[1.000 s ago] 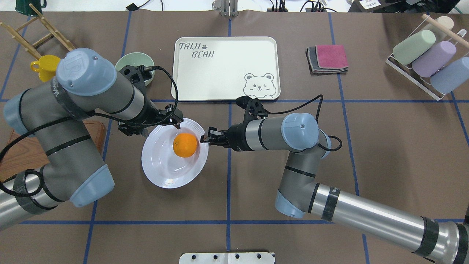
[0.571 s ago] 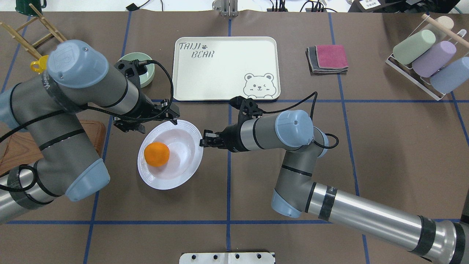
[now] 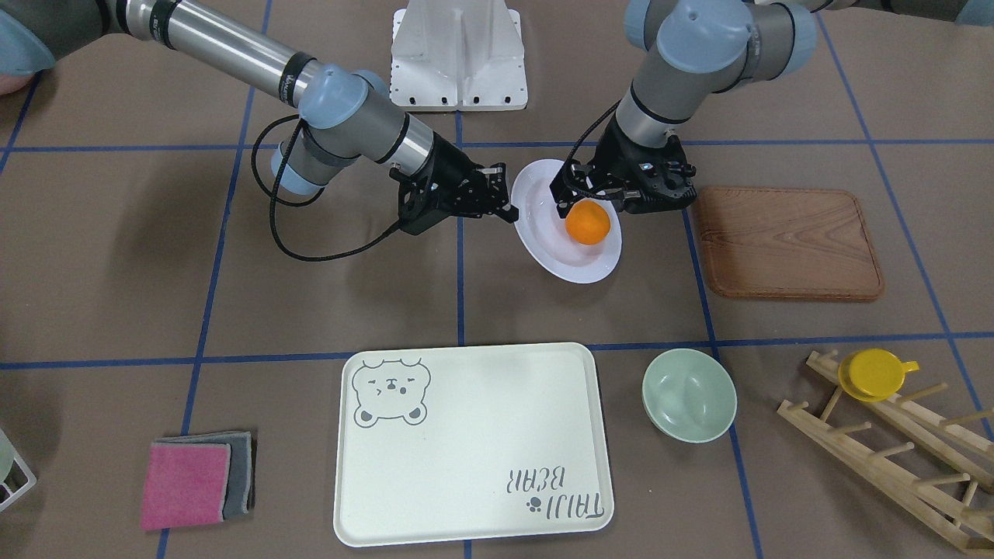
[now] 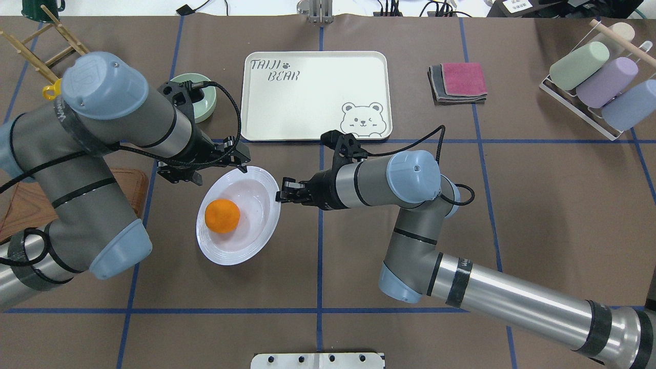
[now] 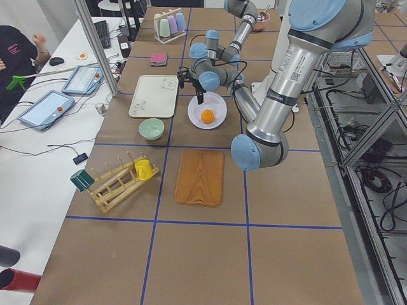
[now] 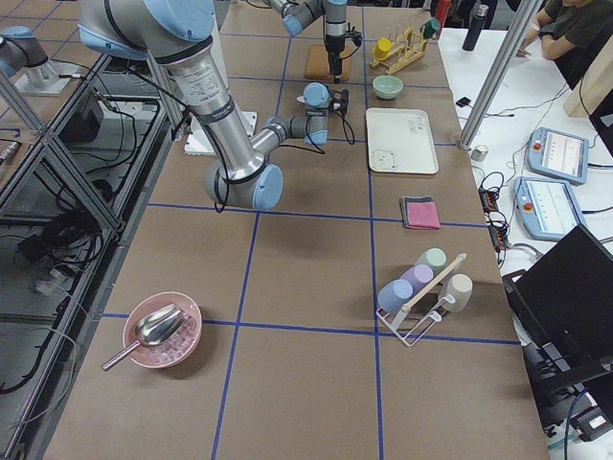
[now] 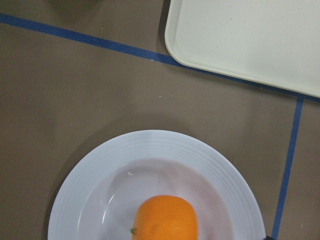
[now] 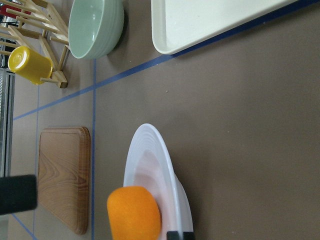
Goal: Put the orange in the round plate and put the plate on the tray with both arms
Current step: 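Lift the plate with both grippers and carry it toward the bear tray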
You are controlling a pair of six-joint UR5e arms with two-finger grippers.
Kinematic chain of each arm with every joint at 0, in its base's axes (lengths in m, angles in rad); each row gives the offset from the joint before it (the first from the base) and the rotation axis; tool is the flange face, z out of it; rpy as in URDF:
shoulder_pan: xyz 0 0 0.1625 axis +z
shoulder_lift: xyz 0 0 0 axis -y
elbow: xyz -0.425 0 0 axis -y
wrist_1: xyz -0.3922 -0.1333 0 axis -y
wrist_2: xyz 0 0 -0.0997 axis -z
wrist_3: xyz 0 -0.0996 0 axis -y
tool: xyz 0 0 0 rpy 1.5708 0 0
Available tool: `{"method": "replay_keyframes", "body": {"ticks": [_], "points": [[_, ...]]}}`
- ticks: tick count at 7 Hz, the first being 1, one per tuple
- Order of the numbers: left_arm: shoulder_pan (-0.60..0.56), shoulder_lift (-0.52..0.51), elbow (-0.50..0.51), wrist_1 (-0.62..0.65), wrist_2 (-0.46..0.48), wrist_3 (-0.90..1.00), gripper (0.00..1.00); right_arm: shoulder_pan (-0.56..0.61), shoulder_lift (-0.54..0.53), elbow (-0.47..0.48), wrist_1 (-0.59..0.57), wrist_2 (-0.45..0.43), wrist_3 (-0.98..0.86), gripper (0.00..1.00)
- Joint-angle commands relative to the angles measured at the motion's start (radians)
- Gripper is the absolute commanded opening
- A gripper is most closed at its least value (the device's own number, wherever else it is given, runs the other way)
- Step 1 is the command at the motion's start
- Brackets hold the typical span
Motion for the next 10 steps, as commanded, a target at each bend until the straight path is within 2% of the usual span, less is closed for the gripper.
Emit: {"method": "replay_keyframes", "body": {"ticks": [1, 2, 3, 4, 5, 6, 8, 9, 10], "points": [[-0.010, 0.006, -0.005, 0.002, -0.002, 0.029, 0.97, 0.019, 0.000, 0.036, 0.015, -0.002, 0.074, 0.00], [-0.023, 0.028, -0.019, 0.002, -0.003, 0.061, 0.97, 0.025, -0.001, 0.034, 0.053, -0.008, 0.107, 0.00], [-0.061, 0.060, -0.036, 0.002, -0.058, 0.125, 0.97, 0.034, -0.004, 0.036, 0.078, -0.018, 0.138, 0.00], [-0.143, 0.083, -0.037, 0.002, -0.145, 0.200, 0.97, 0.039, -0.004, 0.034, 0.080, -0.065, 0.153, 0.00], [-0.218, 0.126, -0.037, 0.002, -0.193, 0.326, 0.97, 0.052, -0.010, 0.034, 0.091, -0.120, 0.181, 0.00], [-0.271, 0.173, -0.037, 0.002, -0.203, 0.448, 0.97, 0.069, -0.012, 0.031, 0.097, -0.181, 0.225, 0.00], [-0.348, 0.257, -0.033, -0.002, -0.200, 0.679, 0.97, 0.094, -0.012, 0.022, 0.097, -0.362, 0.337, 0.00], [-0.368, 0.268, -0.028, 0.000, -0.196, 0.721, 0.97, 0.103, -0.019, -0.002, 0.097, -0.448, 0.397, 0.00], [-0.369, 0.276, -0.027, -0.002, -0.193, 0.723, 0.97, 0.117, -0.019, -0.048, 0.095, -0.493, 0.400, 0.00]]}}
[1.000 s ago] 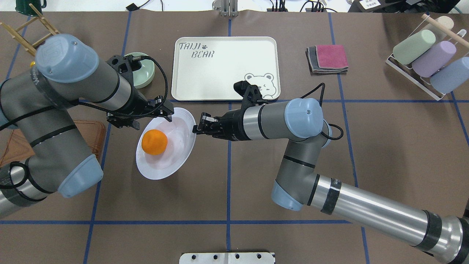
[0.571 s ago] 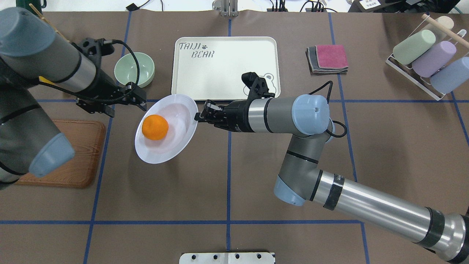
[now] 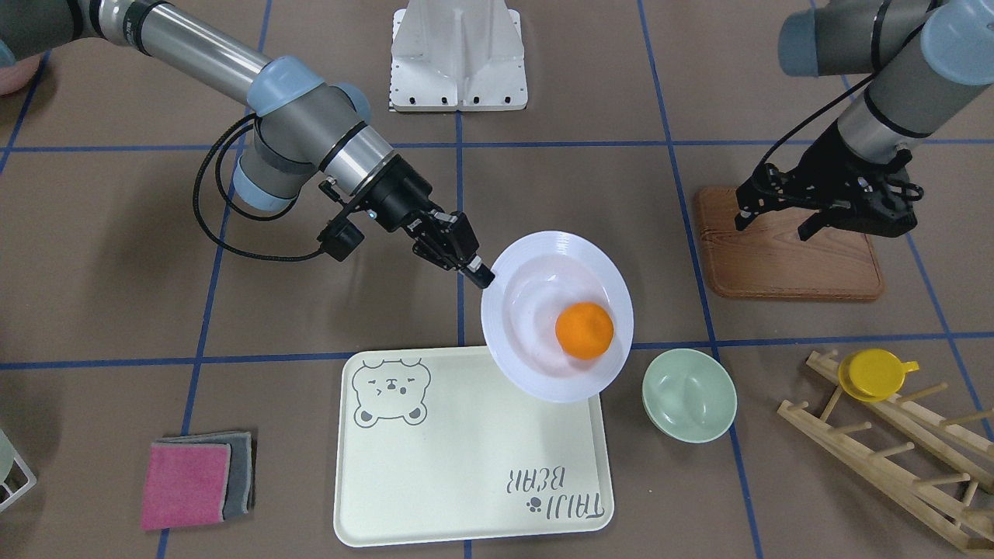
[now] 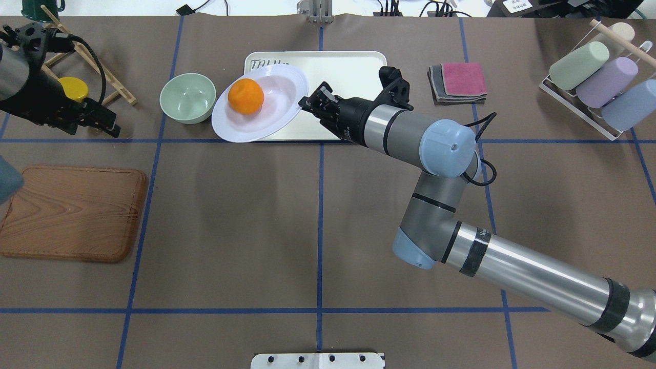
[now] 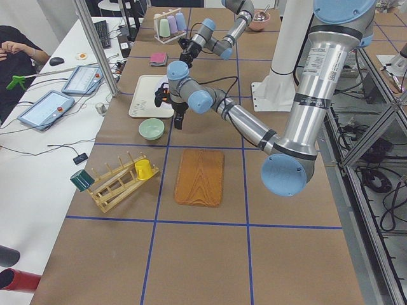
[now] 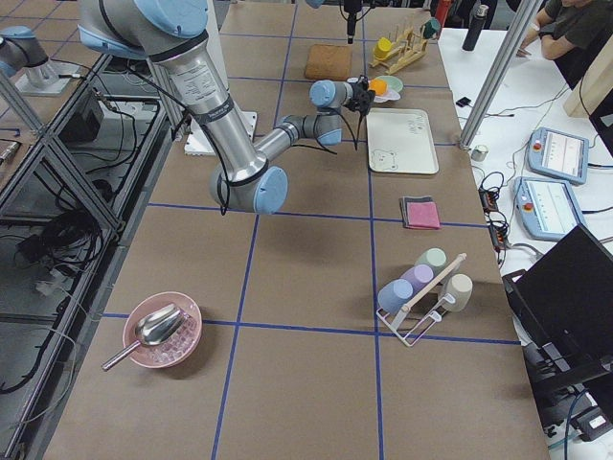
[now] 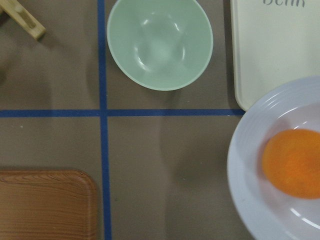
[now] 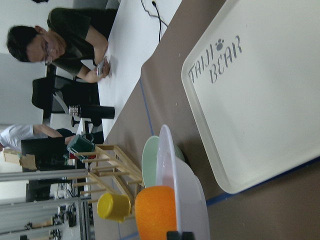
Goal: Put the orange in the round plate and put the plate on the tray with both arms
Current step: 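Lower the plate onto the bear tray with the right gripper while the left gripper withdraws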
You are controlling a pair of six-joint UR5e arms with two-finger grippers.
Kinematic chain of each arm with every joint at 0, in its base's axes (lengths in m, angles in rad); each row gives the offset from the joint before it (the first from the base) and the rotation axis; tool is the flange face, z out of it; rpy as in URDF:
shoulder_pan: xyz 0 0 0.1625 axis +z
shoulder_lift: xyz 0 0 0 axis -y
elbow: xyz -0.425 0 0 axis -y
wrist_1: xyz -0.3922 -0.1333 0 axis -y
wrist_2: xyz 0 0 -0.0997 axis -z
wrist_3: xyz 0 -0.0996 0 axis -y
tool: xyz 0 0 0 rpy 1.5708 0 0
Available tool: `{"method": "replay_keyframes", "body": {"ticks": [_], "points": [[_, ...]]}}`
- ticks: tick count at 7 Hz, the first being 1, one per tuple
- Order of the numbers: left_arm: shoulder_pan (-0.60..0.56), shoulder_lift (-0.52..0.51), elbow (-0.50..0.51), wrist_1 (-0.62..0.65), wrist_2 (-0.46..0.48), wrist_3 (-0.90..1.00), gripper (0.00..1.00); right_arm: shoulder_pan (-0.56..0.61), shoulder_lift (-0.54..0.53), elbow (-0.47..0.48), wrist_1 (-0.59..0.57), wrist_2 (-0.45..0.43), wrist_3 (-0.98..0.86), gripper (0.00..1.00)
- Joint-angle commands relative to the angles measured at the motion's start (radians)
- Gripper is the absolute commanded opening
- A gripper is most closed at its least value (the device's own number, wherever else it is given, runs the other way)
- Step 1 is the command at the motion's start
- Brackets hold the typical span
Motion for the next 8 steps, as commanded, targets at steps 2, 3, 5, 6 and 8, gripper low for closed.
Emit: {"method": "replay_keyframes", "body": {"ticks": [2, 3, 5, 6, 8], "points": [[-0.014, 0.016, 0.005, 0.001, 0.006, 0.035, 0.97, 0.016, -0.004, -0.121, -0.013, -0.228, 0.116, 0.00], [-0.017, 0.016, 0.005, 0.001, 0.008, 0.035, 0.97, 0.002, -0.007, -0.135, -0.039, -0.250, 0.118, 0.00], [-0.025, 0.028, 0.005, -0.001, 0.006, 0.049, 0.97, -0.016, -0.016, -0.140, -0.085, -0.267, 0.117, 0.00], [-0.025, 0.028, 0.005, -0.001, 0.006, 0.049, 0.97, -0.032, -0.009, -0.140, -0.095, -0.277, 0.115, 0.00], [-0.026, 0.028, 0.005, -0.001, 0.006, 0.049, 0.97, -0.049, -0.010, -0.130, -0.165, -0.278, 0.048, 0.65]]}}
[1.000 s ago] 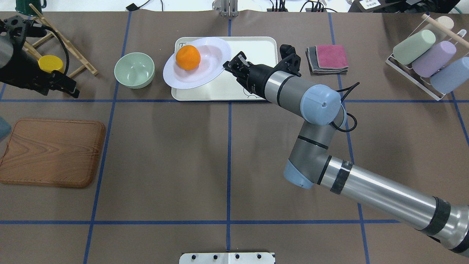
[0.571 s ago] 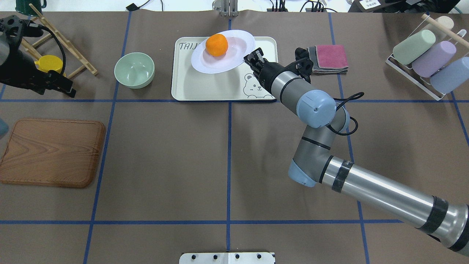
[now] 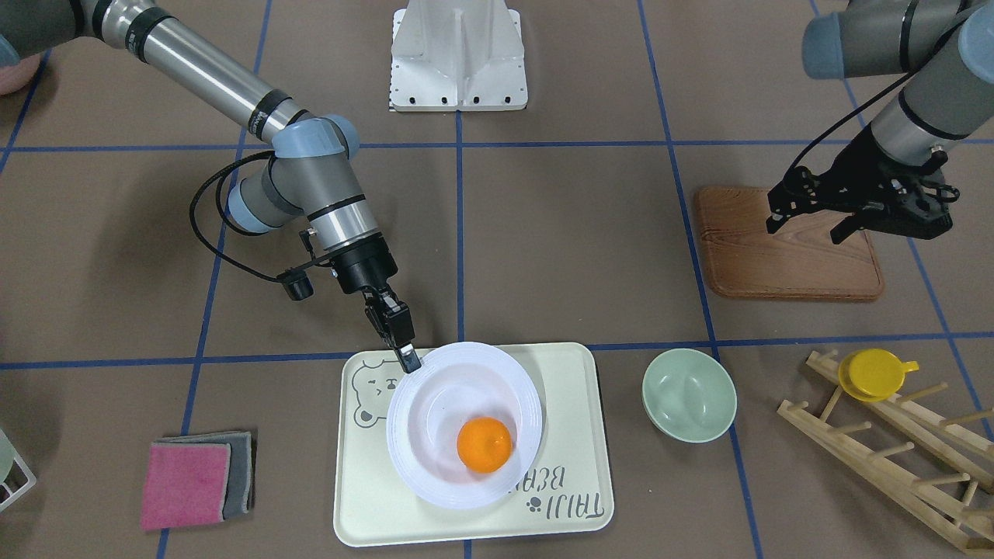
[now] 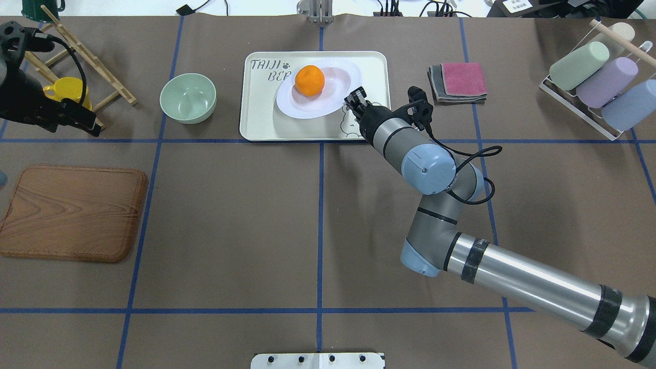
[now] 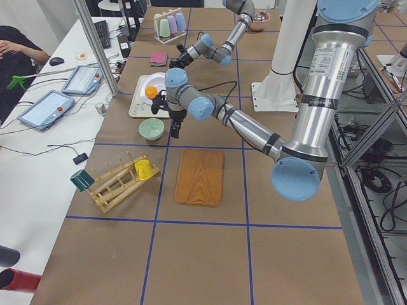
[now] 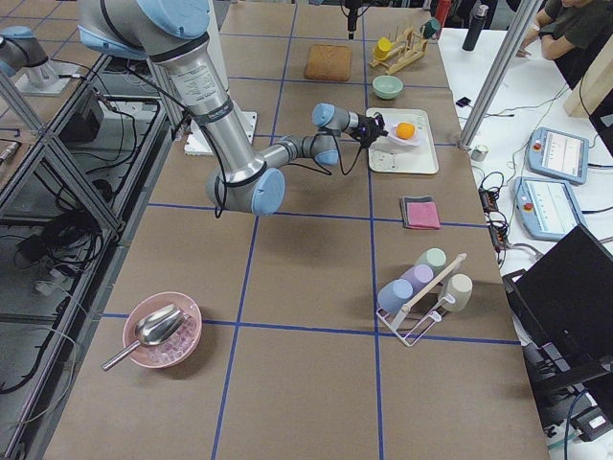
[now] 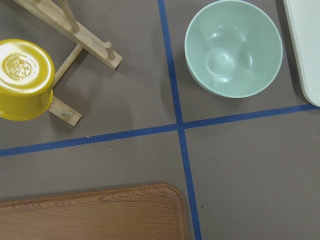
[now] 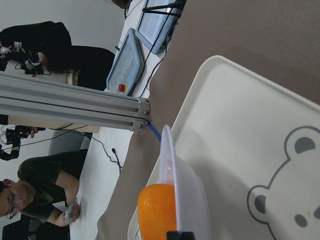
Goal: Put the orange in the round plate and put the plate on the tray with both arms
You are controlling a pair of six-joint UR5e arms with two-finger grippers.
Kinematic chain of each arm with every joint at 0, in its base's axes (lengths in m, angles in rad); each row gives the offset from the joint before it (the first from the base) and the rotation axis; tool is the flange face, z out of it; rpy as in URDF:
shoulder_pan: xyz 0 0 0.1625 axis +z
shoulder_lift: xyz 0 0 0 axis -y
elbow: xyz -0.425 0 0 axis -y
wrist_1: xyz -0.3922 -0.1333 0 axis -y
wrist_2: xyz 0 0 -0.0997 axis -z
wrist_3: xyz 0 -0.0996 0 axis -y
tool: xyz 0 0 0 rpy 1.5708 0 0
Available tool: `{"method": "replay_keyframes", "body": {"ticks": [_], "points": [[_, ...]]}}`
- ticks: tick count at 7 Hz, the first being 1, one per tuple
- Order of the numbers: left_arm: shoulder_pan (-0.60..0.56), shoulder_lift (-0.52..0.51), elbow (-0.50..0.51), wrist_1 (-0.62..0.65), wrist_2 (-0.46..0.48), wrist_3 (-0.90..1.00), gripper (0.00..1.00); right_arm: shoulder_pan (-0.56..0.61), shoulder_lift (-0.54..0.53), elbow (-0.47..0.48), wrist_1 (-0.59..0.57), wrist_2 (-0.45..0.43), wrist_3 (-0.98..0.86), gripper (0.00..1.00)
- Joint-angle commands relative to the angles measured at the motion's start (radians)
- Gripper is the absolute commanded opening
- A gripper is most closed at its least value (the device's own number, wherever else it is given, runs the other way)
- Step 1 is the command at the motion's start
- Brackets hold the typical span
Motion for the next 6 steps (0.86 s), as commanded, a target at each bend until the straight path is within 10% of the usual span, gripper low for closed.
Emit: {"method": "replay_keyframes", "body": {"ticks": [1, 6], "points": [[-0.004, 0.001, -0.002, 0.001, -0.002, 0.000, 0.97, -0.005, -0.002, 0.015, -0.105, 0.030, -0.176, 1.00], [-0.015, 0.014, -0.002, 0.001, -0.005, 0.041, 0.97, 0.249, -0.106, 0.377, -0.661, 0.678, -0.764, 1.00]]}}
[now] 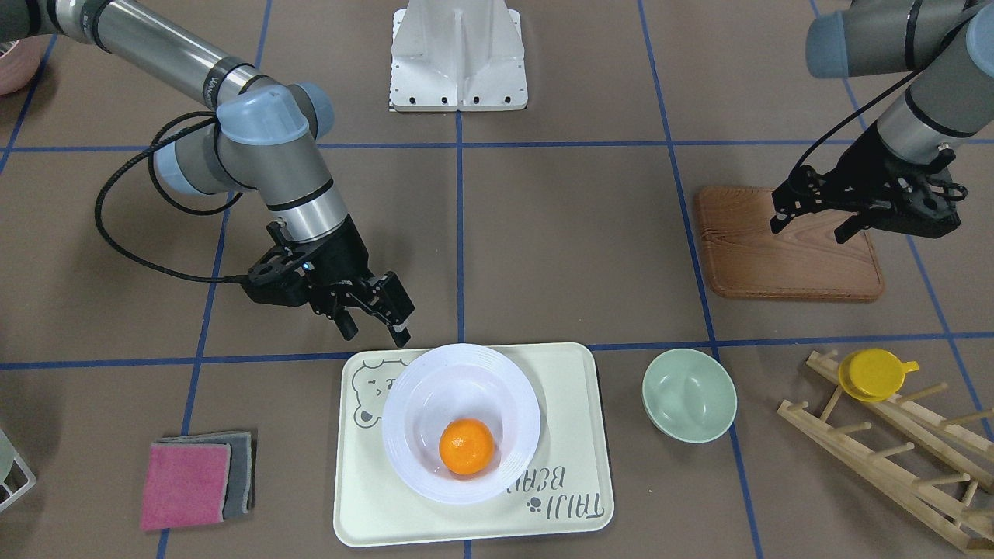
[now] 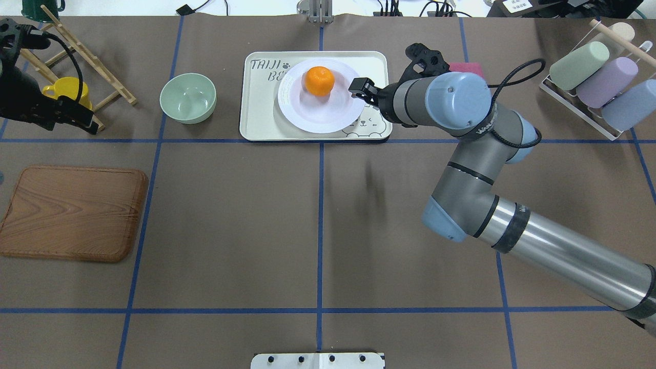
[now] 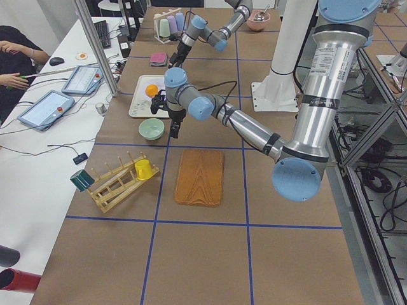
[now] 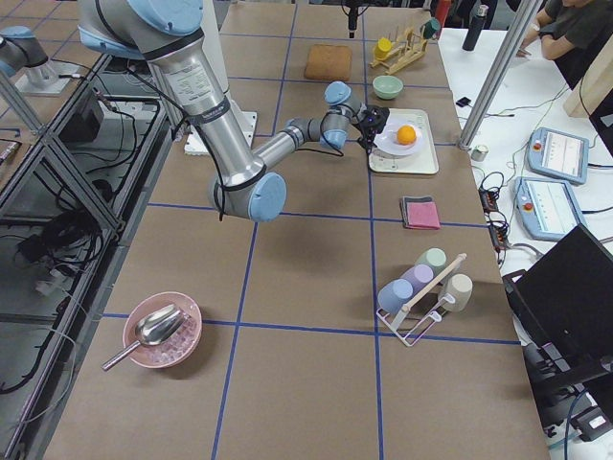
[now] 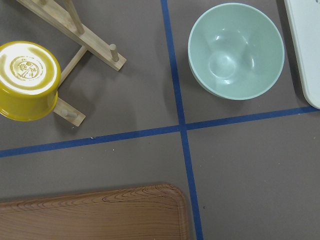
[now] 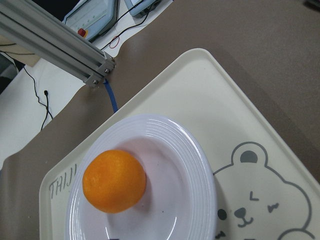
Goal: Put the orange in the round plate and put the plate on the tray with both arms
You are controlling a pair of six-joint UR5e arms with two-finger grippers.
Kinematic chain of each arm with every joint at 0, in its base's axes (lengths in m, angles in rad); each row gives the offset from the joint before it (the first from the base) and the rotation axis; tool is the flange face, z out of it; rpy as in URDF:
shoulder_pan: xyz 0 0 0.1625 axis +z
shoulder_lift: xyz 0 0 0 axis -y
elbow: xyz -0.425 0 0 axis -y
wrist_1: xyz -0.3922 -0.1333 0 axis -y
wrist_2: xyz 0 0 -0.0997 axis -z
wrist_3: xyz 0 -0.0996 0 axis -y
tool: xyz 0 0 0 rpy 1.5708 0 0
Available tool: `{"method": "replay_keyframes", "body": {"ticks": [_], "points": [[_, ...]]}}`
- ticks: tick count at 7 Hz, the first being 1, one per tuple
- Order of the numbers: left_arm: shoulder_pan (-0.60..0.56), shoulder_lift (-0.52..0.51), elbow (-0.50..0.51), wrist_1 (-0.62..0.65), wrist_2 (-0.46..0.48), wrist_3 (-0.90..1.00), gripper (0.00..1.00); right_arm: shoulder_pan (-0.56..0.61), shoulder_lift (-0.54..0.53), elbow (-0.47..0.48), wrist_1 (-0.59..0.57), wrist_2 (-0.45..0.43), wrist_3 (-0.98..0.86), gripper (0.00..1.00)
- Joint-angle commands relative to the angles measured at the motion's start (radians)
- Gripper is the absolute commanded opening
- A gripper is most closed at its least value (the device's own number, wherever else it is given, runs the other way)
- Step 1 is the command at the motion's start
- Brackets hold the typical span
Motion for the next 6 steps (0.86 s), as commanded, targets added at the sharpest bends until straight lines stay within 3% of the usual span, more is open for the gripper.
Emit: {"method": "replay_keyframes", "body": {"ticks": [1, 2, 3, 4, 5, 6], "points": [[-0.028, 0.067, -0.001, -0.006, 0.001, 0.139, 0.98, 0.159, -0.086, 0.124, -0.249, 0.248, -0.425, 1.00], [-0.074, 0.123, -0.002, -0.009, -0.002, 0.225, 0.98, 0.248, -0.107, 0.178, -0.392, 0.292, -0.641, 1.00], [-0.121, 0.161, -0.001, -0.012, -0.005, 0.289, 0.98, 0.289, -0.196, 0.239, -0.449, 0.300, -0.757, 1.00], [-0.161, 0.209, -0.001, -0.012, -0.005, 0.364, 0.98, 0.382, -0.251, 0.252, -0.483, 0.373, -0.830, 1.00], [-0.187, 0.250, -0.001, -0.014, -0.006, 0.402, 0.99, 0.471, -0.320, 0.253, -0.514, 0.514, -0.982, 1.00], [-0.204, 0.264, 0.001, -0.014, -0.006, 0.421, 0.99, 0.556, -0.412, 0.252, -0.516, 0.575, -1.154, 1.00]]}}
